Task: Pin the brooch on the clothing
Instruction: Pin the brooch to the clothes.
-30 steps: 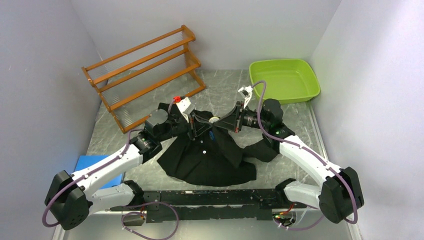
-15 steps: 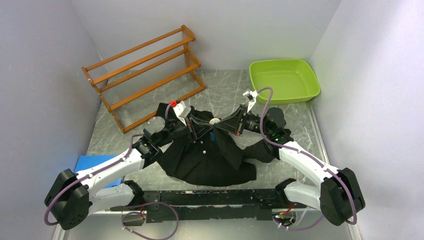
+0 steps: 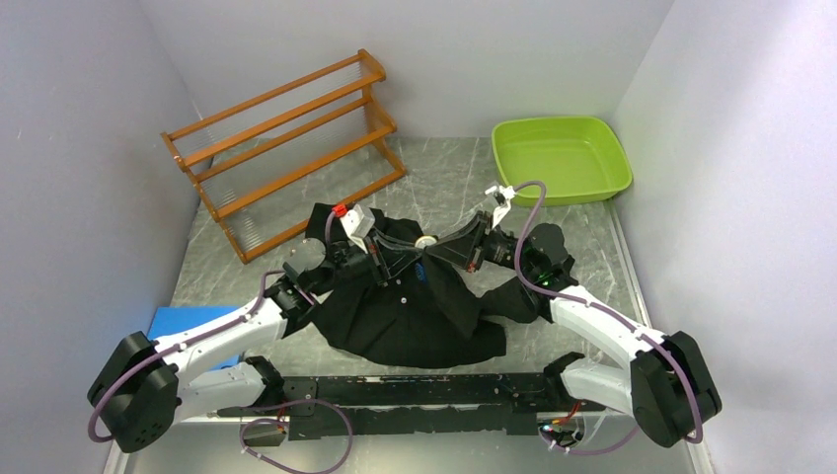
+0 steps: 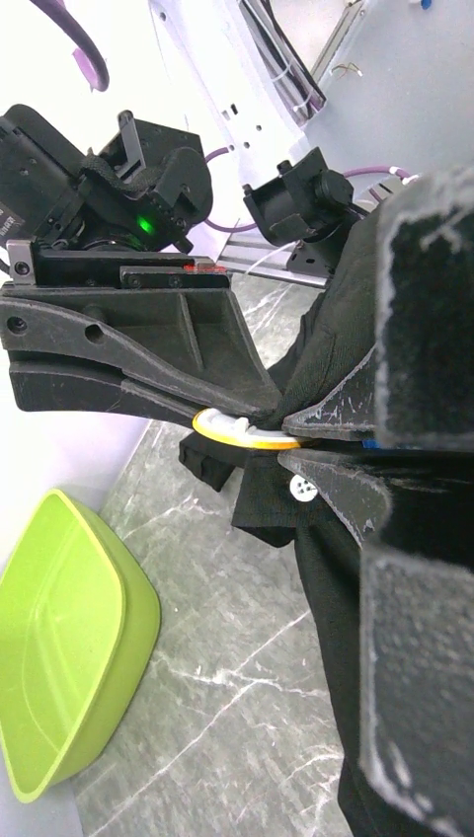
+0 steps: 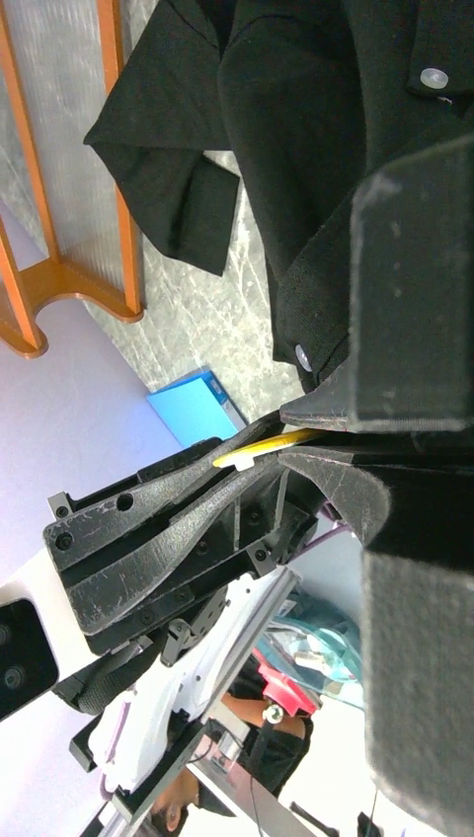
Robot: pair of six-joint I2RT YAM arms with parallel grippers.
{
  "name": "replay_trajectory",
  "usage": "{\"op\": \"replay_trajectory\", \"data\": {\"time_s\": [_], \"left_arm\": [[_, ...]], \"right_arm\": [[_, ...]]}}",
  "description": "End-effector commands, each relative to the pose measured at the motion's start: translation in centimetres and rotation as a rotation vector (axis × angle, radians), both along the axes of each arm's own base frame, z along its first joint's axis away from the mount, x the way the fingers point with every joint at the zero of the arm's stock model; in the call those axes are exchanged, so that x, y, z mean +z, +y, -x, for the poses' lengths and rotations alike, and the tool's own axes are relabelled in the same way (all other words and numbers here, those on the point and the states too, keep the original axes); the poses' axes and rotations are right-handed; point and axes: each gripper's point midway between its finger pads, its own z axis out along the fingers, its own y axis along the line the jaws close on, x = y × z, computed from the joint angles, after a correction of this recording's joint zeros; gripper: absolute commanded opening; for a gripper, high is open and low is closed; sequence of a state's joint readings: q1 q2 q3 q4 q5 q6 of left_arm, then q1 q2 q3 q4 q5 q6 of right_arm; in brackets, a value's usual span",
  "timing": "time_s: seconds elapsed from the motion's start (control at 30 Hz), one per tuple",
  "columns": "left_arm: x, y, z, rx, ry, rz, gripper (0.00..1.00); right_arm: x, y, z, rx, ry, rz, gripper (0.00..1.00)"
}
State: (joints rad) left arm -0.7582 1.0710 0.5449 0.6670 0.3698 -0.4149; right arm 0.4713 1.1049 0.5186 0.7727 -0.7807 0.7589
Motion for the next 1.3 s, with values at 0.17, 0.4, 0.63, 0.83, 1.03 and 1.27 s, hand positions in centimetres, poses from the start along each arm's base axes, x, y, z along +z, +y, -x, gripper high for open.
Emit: {"op": "replay_trajectory", "data": {"time_s": [0.17,0.4,0.63,0.83,1.03,1.27], "left_arm": [[-4.1,0.0,-0.2,0.006,0.082,-0.069,0.03],[-4.9,-0.1,-0.5,0.017,0.107,-0.061,0.03],[-5.5,-0.3,-0.8,0.025,0.124,-0.06,0.02],[-6.1,-0.5,-0.9,0.025,0.141,-0.059,0.03],[-6.2,-0.6,-1.0,0.024,0.144,-0.051,0.03],[-5.5,-1.0,-0.3,-0.027,0.113,-0.038,0.03]], "right_arm": [[7.6,-2.8,-2.0,-0.175,-0.247,-0.24,0.0],[8.2,-3.0,-1.3,-0.166,-0.295,-0.252,0.0],[9.2,-3.4,0.3,-0.143,-0.374,-0.289,0.0],[9.8,-3.7,1.6,-0.114,-0.43,-0.32,0.0],[10.0,-3.8,2.1,-0.103,-0.45,-0.329,0.0],[10.0,-3.8,2.3,-0.094,-0.463,-0.33,0.03]]}}
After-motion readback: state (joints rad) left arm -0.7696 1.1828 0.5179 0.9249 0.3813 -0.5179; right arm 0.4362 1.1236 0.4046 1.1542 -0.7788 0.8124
